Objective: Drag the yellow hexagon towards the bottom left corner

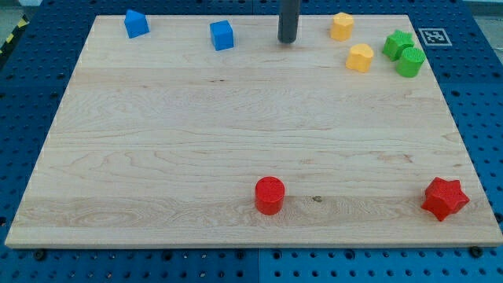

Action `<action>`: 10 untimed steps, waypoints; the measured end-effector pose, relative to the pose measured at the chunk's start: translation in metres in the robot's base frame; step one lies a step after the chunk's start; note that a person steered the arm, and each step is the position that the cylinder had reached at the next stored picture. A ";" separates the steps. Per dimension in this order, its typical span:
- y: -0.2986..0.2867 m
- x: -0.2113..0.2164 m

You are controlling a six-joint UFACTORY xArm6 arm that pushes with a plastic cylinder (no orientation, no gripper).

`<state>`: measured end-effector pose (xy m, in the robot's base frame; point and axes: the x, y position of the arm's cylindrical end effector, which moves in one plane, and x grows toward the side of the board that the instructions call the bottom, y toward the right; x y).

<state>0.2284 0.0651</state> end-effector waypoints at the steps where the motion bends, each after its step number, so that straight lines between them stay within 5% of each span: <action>1: 0.019 -0.035; 3: 0.143 -0.036; 4: 0.151 -0.036; 10: 0.040 0.024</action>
<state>0.2525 0.1049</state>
